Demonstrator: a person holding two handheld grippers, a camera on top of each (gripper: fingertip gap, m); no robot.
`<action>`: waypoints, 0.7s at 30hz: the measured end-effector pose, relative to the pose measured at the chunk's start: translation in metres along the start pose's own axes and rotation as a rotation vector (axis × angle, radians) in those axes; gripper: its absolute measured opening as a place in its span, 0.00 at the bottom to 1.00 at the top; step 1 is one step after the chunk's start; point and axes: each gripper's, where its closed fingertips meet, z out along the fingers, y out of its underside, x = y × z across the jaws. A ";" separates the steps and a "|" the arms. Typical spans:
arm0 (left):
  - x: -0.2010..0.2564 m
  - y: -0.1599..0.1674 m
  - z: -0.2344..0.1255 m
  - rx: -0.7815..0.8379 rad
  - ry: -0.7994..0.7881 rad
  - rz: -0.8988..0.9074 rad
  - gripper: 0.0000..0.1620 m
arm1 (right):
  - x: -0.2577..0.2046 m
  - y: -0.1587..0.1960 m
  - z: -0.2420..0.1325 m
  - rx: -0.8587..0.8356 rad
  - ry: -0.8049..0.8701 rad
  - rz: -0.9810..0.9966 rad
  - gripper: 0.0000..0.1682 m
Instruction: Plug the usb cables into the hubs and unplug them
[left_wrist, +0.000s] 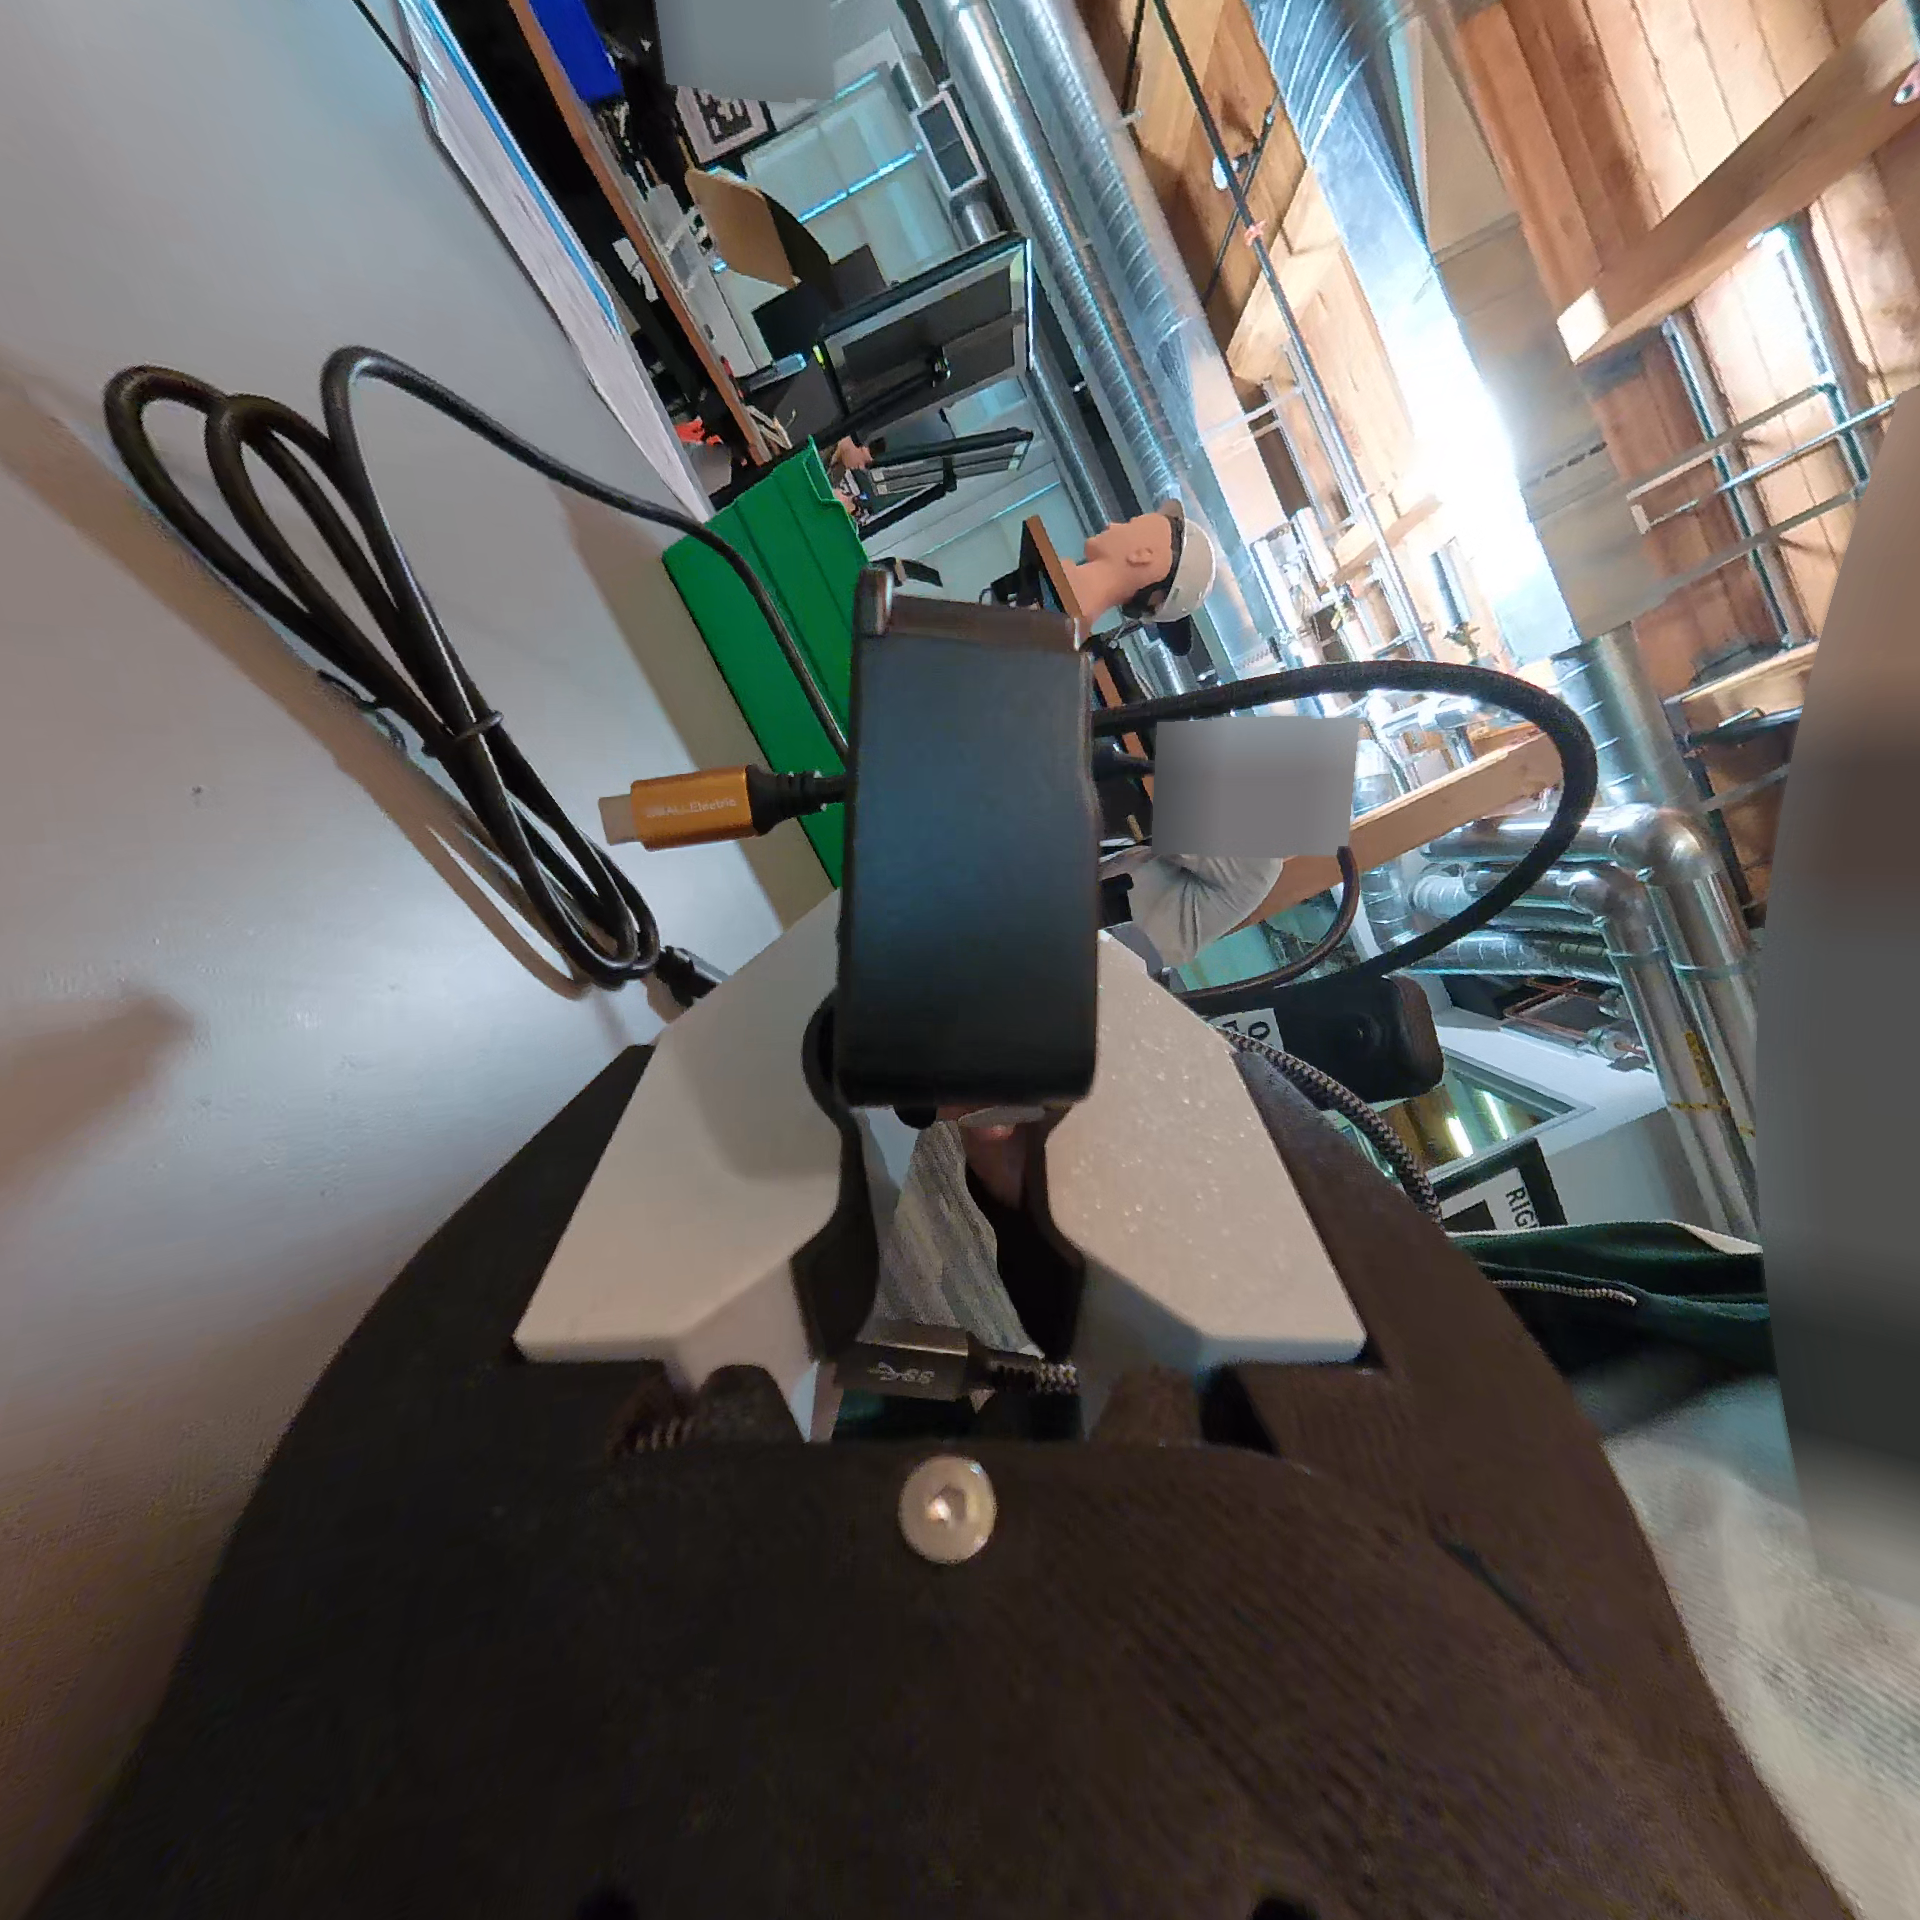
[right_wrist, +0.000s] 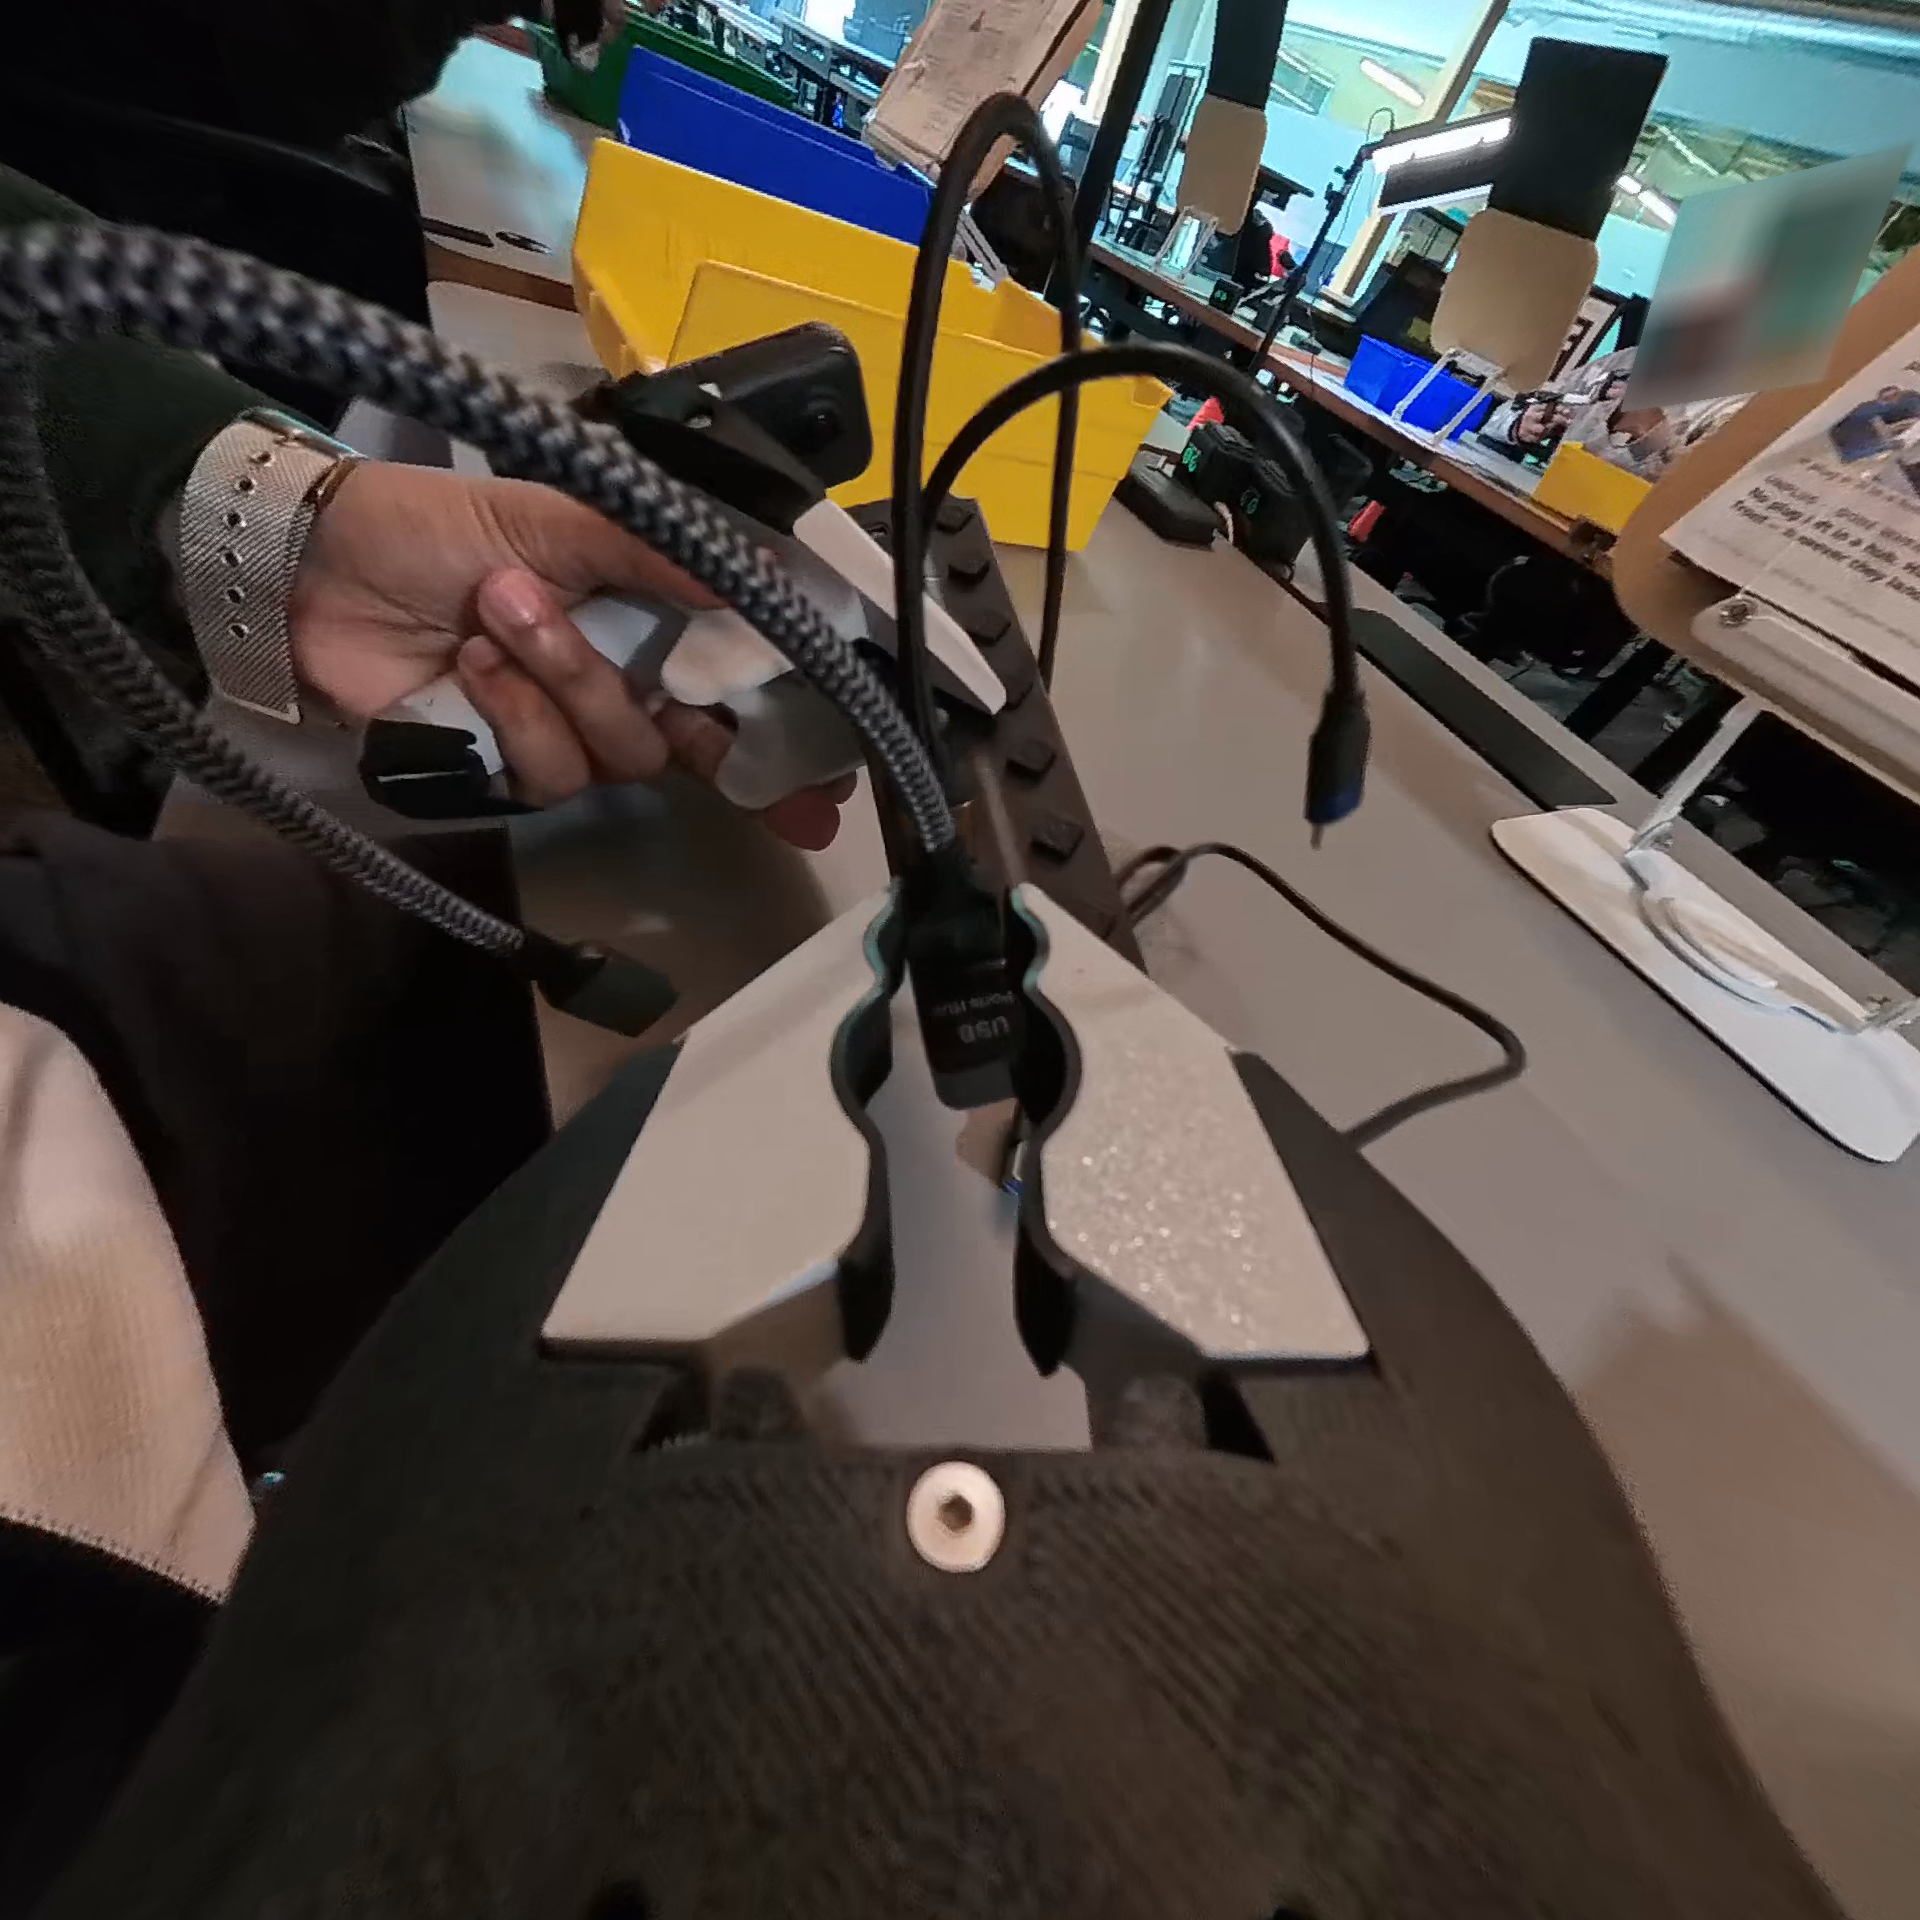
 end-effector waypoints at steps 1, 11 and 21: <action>0.000 0.000 0.000 0.001 -0.003 0.003 0.12 | 0.000 0.000 0.000 0.001 0.002 0.001 0.10; 0.005 -0.005 0.002 0.004 -0.050 0.160 0.16 | -0.001 -0.019 -0.004 0.101 -0.001 0.051 0.09; 0.014 -0.004 0.008 0.020 -0.030 0.121 0.18 | 0.005 -0.040 -0.016 0.237 -0.088 0.292 0.09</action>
